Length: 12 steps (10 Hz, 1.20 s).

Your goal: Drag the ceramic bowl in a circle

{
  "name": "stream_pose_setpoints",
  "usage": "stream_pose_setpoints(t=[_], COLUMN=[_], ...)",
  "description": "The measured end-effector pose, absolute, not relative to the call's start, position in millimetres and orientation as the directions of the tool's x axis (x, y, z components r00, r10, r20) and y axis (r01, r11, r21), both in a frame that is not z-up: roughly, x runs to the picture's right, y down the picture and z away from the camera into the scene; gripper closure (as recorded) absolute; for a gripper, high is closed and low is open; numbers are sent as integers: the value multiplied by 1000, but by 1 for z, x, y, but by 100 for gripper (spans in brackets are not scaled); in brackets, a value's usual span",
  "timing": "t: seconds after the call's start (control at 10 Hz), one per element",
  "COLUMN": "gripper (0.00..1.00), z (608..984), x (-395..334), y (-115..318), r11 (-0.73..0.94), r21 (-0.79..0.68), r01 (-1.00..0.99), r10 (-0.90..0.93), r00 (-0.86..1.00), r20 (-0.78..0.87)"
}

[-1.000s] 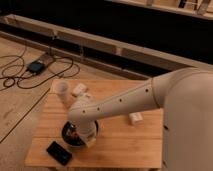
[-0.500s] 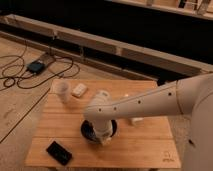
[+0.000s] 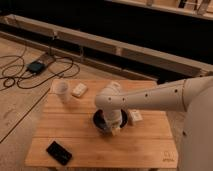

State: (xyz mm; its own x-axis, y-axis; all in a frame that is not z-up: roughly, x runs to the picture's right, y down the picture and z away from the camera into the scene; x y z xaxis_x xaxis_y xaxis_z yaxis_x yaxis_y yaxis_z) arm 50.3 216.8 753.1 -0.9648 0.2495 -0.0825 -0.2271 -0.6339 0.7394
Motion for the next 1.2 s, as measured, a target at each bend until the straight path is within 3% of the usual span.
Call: stream_pose_setpoints(t=[0.7, 1.2], gripper=[100, 100], z=[817, 790], x=[-40, -133], y=[182, 212], r11=[-605, -531], r21=[685, 614], r01=[-406, -584], r10=[339, 410], r00=[-910, -811], r20=[-239, -417])
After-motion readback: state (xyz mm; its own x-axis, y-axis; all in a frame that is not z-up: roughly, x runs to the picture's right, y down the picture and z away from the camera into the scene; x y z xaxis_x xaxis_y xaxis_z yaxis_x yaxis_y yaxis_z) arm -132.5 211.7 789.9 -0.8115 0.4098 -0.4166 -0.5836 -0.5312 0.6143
